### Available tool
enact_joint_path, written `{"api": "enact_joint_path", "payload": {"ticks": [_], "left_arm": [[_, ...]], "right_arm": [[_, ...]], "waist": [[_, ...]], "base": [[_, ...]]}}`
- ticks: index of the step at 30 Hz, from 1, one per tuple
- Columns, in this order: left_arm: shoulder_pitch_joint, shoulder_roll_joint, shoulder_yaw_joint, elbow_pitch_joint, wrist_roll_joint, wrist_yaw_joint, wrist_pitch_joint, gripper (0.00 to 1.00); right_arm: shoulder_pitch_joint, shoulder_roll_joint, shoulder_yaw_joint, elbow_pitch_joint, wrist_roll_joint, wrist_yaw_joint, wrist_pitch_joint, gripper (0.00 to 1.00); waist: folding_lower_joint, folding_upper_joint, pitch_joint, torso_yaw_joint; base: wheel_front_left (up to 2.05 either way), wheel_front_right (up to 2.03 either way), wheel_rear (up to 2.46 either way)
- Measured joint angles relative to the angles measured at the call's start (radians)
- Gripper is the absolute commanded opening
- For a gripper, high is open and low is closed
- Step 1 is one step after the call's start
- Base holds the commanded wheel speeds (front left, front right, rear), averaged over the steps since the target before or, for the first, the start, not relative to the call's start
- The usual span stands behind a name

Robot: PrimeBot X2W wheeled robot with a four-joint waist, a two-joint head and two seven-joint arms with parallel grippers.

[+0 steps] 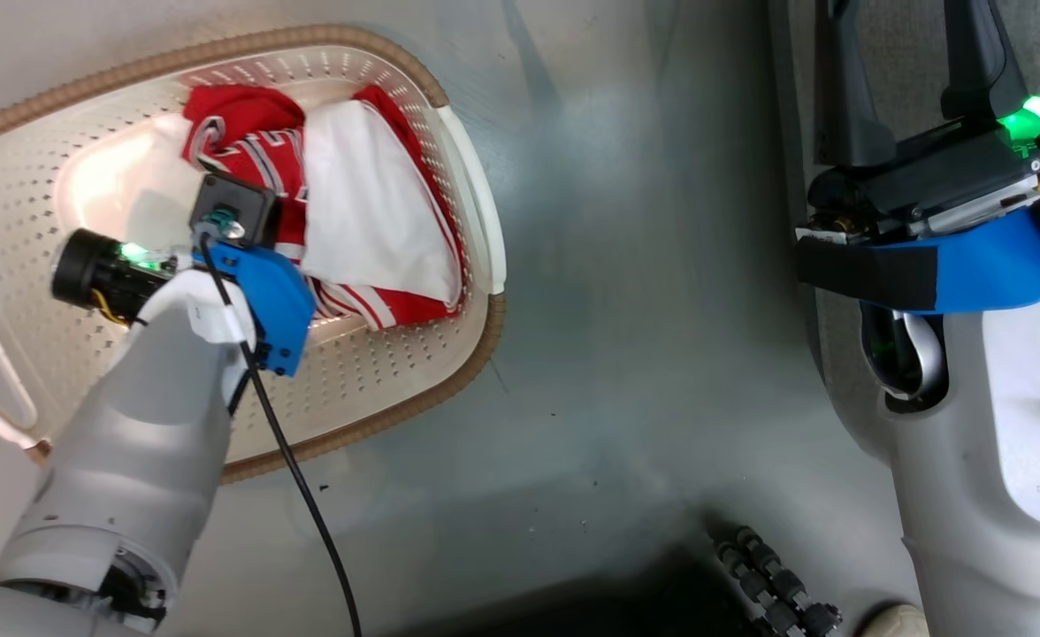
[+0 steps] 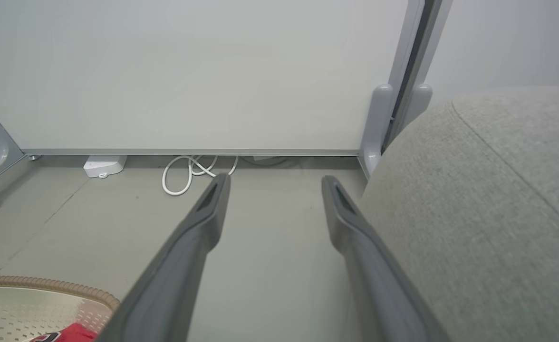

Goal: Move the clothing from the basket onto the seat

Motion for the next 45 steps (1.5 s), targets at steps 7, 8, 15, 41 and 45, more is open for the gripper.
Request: {"api": "enact_joint_path", "payload": {"ticks": [7,8,15,41,45], "left_arm": [[0.035,-0.062,-0.040,-0.022,-0.018,-0.008,-0.065,0.00],[0.046,-0.069,-0.053,-0.034,-0.024,-0.008,-0.072,0.00],[0.128,-0.100,-0.140,-0.126,-0.088,-0.008,-0.096,0.00],[0.350,-0.098,-0.073,-0.624,-0.084,-0.008,-0.099,0.00],[0.349,-0.106,-0.059,-0.664,-0.077,-0.008,-0.099,0.00]], "right_arm": [[0.040,-0.008,-0.009,0.021,-0.026,0.000,0.000,1.00],[0.047,-0.012,-0.011,0.024,-0.026,0.000,0.000,1.00],[0.101,-0.034,-0.019,0.045,-0.029,0.000,0.000,1.00],[0.385,-0.065,-0.047,0.127,-0.029,0.000,0.000,1.00],[0.416,-0.065,-0.045,0.135,-0.029,0.000,0.000,1.00]], "waist": [[0.0000,0.0000,-0.065,0.039],[0.0000,0.0000,-0.077,0.045],[0.0000,0.0000,-0.182,0.086],[-0.0003,0.0001,-0.688,0.183],[-0.0003,0.0002,-0.752,0.187]], "base": [[0.00,0.00,0.00],[0.00,0.00,0.00],[0.00,0.00,0.00],[0.00,0.00,0.00],[0.00,0.00,0.00]]}}
